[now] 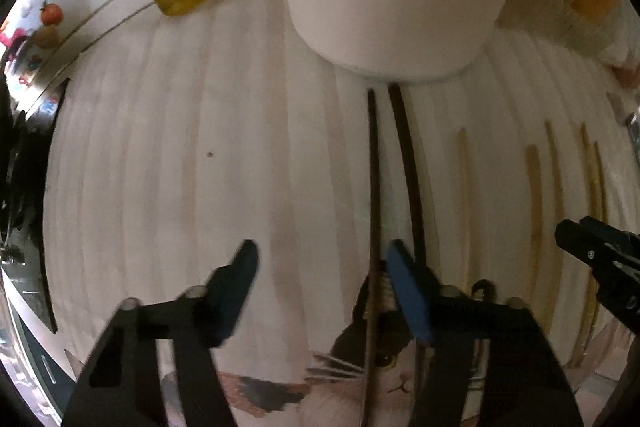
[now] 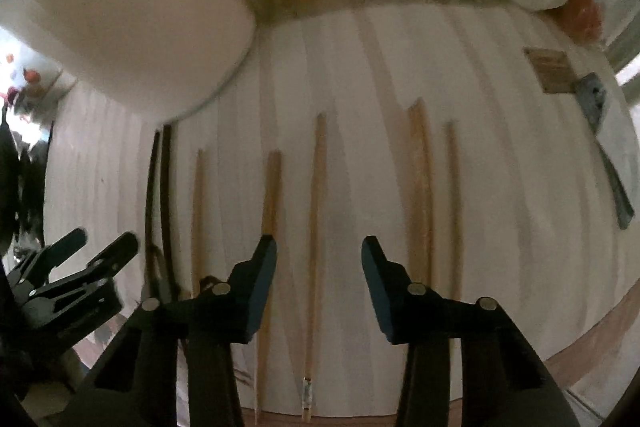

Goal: Organize utensils

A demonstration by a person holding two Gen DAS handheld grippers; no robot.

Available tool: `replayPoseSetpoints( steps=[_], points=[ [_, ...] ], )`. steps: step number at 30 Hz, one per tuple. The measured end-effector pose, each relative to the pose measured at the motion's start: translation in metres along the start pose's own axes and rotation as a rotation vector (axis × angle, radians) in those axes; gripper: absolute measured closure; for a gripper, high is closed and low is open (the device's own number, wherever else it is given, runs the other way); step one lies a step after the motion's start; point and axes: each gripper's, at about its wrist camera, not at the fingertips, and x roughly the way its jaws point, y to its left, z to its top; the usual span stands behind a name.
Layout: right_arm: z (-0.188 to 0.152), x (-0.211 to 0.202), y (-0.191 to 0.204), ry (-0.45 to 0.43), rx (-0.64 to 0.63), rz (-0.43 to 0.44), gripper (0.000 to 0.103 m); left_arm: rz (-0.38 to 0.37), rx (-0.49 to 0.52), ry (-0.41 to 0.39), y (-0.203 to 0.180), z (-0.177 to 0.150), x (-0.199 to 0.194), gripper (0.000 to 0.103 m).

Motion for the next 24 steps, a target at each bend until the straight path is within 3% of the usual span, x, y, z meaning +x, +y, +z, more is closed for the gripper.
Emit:
replayPoseSetpoints(
  steps=[1,3,5,16,24],
  points=[
    [-0.001,0.005,0.002,0.01,-0.012,-0.013,0.065,-0.02,-0.001,-0.01,-0.001,-0.001,0.0,0.061],
    [-0.003,0.01,0.005,0.005,-0.03,-0.042,0.078,-0.034,0.005,-0.025,-0.005,-0.001,-0.002,0.085],
    [-0.006,0.013,0.011,0.011,-0.066,-0.079,0.096,-0.012,0.007,-0.024,-0.008,-0.004,-0.003,0.098],
    [-0.045,0.012,-0.011,0.144,-0.136,-0.086,0.096,-0.023,-0.077,0.049,0.011,-0.062,-0.015,0.099],
    [-0.054,0.013,-0.018,0.195,-0.144,-0.072,0.096,-0.034,-0.086,0.049,0.017,-0.054,-0.014,0.099]
  ],
)
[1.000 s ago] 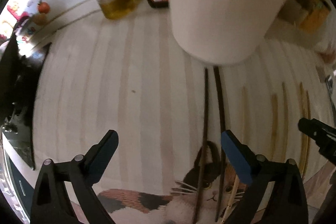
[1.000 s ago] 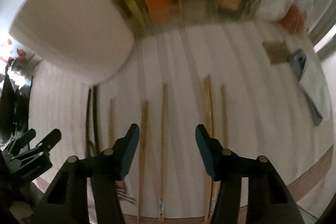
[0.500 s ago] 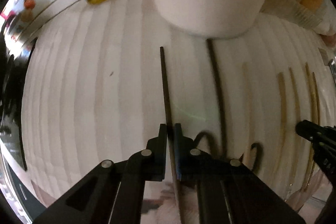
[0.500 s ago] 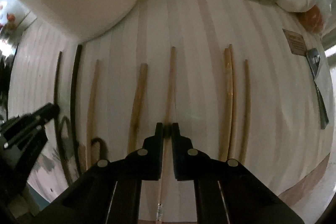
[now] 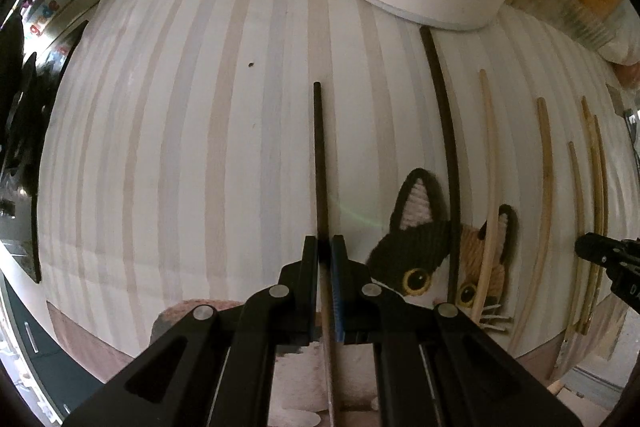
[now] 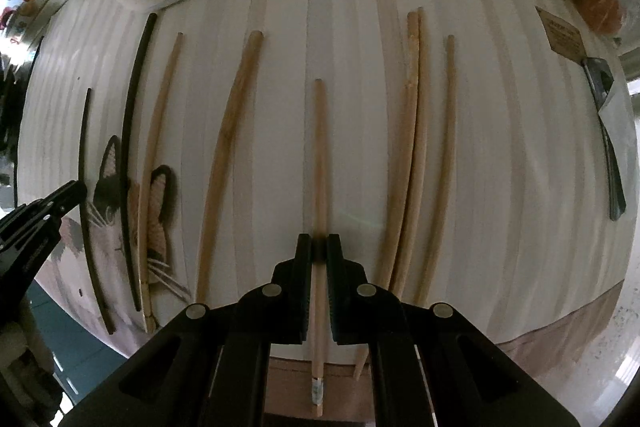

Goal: Organize utensils

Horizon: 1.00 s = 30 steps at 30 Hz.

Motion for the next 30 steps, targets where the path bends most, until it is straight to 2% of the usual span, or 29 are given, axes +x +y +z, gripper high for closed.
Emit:
replayPoseSetpoints(
  steps=[7,10,22,27,30],
  points=[
    [0.017,0.004,0.01,0.023,-0.009,-0.012,0.096,-0.013,-0.01,0.002,0.02,0.011,0.005,0.098],
    [0.03,0.001,0.017,0.022,-0.005,-0.01,0.095,-0.012,-0.01,0.002,0.022,0.015,0.004,0.098],
    [0.039,0.0,0.013,0.021,0.007,-0.008,0.095,-0.003,0.009,-0.004,0.015,0.021,0.009,0.099],
    [0.037,0.0,0.02,-0.006,-0.018,-0.046,0.096,-0.002,-0.007,-0.015,0.01,0.021,0.011,0.1],
    [0.032,-0.002,0.019,-0.052,-0.018,-0.032,0.096,-0.018,-0.022,-0.024,0.014,0.021,0.005,0.1]
  ],
)
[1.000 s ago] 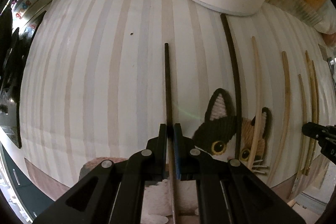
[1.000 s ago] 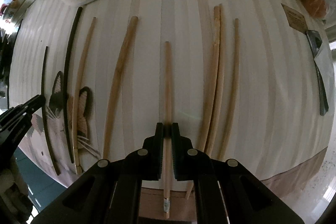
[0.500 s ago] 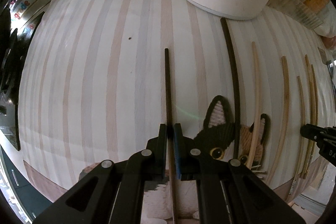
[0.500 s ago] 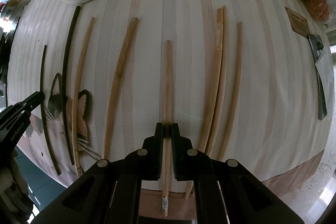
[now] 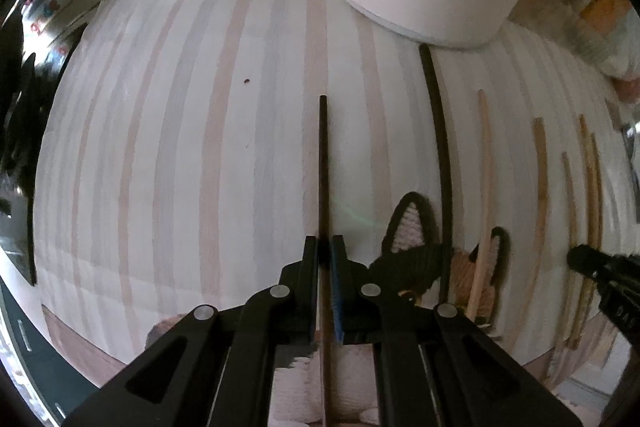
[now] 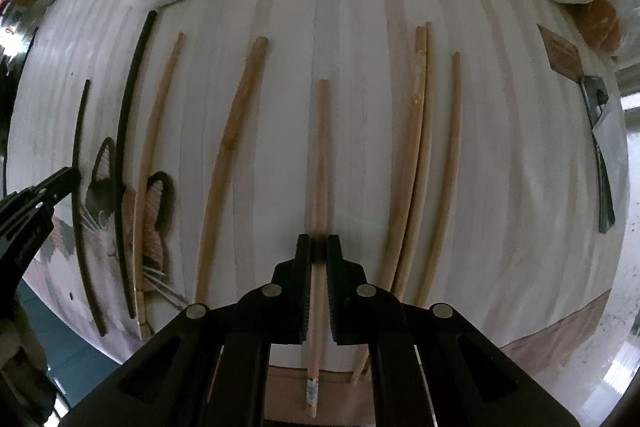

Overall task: Organize utensils
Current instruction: 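Lift both chopsticks and carry them above the white holder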

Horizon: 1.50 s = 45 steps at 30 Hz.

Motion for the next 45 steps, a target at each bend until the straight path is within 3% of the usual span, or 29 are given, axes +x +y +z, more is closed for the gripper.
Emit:
replayPoseSetpoints(
  steps=[4,10,17,24,30,38,45],
  points=[
    [-0.006,-0.014,-0.007,-0.074,0.032,0.064,0.096,-0.01,0.008,-0.046,0.0,0.002,-0.023,0.1],
    [-0.009,-0.066,-0.003,-0.255,-0.004,0.042,0.096,-0.049,0.016,-0.157,-0.002,0.008,-0.079,0.1],
    [-0.001,-0.156,-0.007,-0.5,0.002,0.079,0.096,-0.086,-0.003,-0.376,0.001,0.03,-0.174,0.1],
    [0.035,-0.251,0.001,-0.74,0.019,0.163,0.096,-0.156,-0.013,-0.614,0.007,0.073,-0.273,0.1],
    [0.087,-0.329,0.018,-0.914,0.0,0.227,0.096,-0.193,0.01,-0.758,0.008,0.124,-0.338,0.101],
    [0.17,-0.339,0.042,-0.985,0.015,0.247,0.096,-0.175,0.041,-0.786,-0.005,0.179,-0.34,0.101],
    [0.217,-0.303,0.051,-1.003,0.055,0.249,0.096,-0.178,0.05,-0.701,-0.011,0.225,-0.291,0.101]
  ],
)
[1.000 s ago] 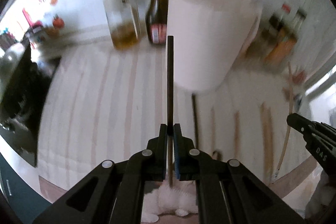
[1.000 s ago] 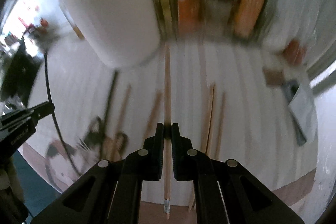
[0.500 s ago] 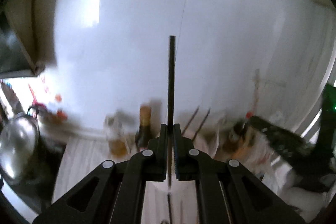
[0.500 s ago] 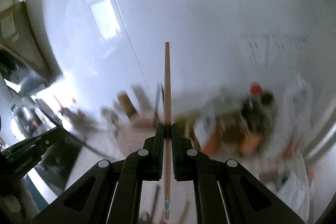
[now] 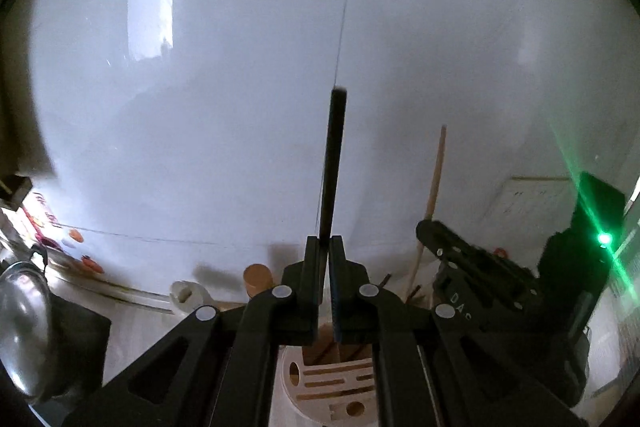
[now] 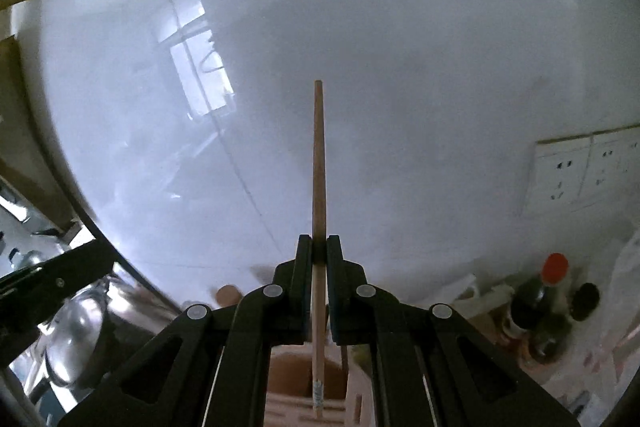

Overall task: Organize utensils
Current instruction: 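Lift both chopsticks and carry them above the white holder, then insert both chopsticks into the white holder and open both tools, then grasp a dark chopstick with left tool while right tool grasps a light wooden chopstick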

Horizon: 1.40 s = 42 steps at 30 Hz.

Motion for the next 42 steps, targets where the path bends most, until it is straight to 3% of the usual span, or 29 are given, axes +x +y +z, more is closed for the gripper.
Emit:
replayPoseSetpoints(
  steps=[5,15,18,21,22,23,25,26,27,29,32,36,42],
  points=[
    [-0.014,0.026,0.0,0.014,-0.032,-0.011,0.096,-0.036,-0.028,0.084,0.011,-0.017,0.024,0.101],
    [-0.026,0.027,-0.009,0.041,-0.039,-0.009,0.096,-0.053,-0.022,0.052,0.005,-0.012,0.002,0.102],
    [-0.024,0.016,-0.007,0.034,-0.037,-0.006,0.096,-0.035,-0.008,0.054,0.005,-0.012,-0.002,0.101],
    [-0.025,0.02,-0.008,0.107,-0.044,-0.002,0.095,0.0,-0.014,0.06,0.009,-0.014,-0.01,0.096],
    [-0.025,0.02,-0.011,0.119,-0.041,0.002,0.089,0.023,-0.013,0.058,0.011,-0.015,-0.013,0.096],
    [-0.025,0.014,-0.013,0.117,-0.033,0.003,0.077,0.059,-0.012,0.054,0.015,-0.017,-0.017,0.09],
    [-0.023,-0.004,-0.019,0.093,-0.018,-0.003,0.071,0.12,-0.014,0.049,0.023,-0.025,-0.022,0.049],
    [-0.023,-0.011,-0.022,0.088,-0.014,-0.009,0.071,0.139,-0.019,0.045,0.028,-0.028,-0.024,0.011],
    [-0.022,-0.022,-0.025,0.085,-0.01,-0.016,0.07,0.163,-0.03,0.03,0.033,-0.035,-0.03,0.0],
    [-0.025,-0.043,-0.034,0.084,0.0,-0.04,0.064,0.178,-0.04,0.018,0.04,-0.051,-0.04,0.0],
    [-0.037,-0.068,-0.049,0.117,0.027,-0.091,0.051,0.191,-0.054,0.063,0.044,-0.08,-0.042,0.0],
    [-0.077,-0.095,-0.078,0.203,0.077,-0.154,0.051,0.213,-0.05,0.146,0.037,-0.128,-0.038,0.0],
    [-0.17,-0.106,-0.119,0.403,0.126,-0.233,0.051,0.215,-0.033,0.366,0.019,-0.215,-0.004,0.0]
  ],
)
